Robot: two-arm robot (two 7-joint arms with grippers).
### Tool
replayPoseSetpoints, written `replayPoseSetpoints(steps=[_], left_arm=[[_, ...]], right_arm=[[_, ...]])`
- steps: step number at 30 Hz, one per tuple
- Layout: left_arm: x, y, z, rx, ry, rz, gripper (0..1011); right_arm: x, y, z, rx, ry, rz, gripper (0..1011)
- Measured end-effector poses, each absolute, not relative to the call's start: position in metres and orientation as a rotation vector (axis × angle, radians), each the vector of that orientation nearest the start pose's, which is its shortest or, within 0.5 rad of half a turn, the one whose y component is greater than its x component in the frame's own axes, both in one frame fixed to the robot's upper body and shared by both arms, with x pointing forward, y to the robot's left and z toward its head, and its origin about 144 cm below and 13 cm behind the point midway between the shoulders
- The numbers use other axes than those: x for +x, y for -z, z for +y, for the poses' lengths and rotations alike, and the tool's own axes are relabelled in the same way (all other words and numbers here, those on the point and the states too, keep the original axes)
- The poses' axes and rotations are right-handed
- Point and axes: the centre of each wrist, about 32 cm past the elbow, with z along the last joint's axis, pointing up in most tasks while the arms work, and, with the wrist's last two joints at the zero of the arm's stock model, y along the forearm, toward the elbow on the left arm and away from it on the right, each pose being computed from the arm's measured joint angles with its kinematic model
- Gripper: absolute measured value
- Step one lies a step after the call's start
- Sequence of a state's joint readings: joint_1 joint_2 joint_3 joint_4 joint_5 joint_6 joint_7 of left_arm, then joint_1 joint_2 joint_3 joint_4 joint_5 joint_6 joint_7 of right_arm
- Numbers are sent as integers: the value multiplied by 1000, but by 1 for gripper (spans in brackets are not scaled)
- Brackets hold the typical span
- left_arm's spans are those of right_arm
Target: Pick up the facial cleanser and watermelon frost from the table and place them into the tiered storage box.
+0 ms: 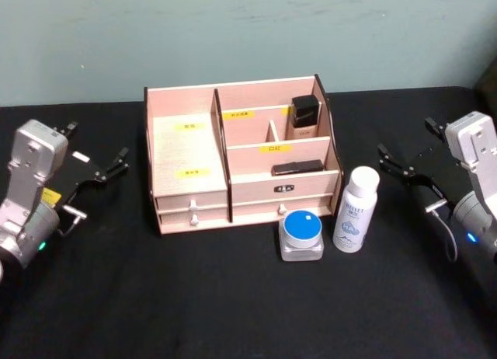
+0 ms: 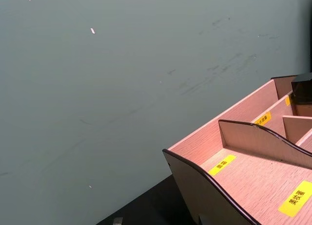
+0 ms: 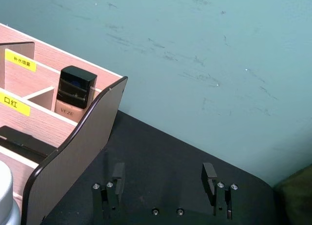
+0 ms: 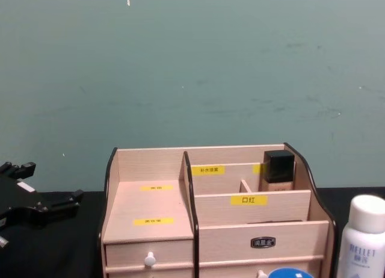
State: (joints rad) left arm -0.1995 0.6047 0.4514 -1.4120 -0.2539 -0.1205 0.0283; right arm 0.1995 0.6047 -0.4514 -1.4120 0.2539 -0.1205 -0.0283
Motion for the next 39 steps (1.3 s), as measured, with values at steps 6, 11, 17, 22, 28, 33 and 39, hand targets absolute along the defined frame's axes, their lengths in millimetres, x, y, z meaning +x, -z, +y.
replayPoseSetpoints(steps=[6,11,17,22,28,33,39], left_arm=[[489,-1140,310,304,-1248,-285,1010],[489,-1140,310,304,-1248,-285,1010],[489,-1140,310,305,-1248,-285,1009],[489,-1140,310,304,-1248,-285,1010],[489,-1140,310,304,-1248,-285,1010],[489,-1140,310,304,-1248,-285,1010],[489,-1140,310,304,-1248,-285,1010]], right_arm=[[489,-1140,-310,-304,1248,-285,1002],[489,-1140,-310,-305,1248,-285,1002],[489,-1140,-310,-304,1248,-285,1002],[489,-1140,-310,-305,1248,-285,1002],[489,-1140,-310,-305,1248,-285,1002],[489,-1140,-310,-304,1248,-285,1002],[489,-1140,-310,-304,1248,-285,1002]])
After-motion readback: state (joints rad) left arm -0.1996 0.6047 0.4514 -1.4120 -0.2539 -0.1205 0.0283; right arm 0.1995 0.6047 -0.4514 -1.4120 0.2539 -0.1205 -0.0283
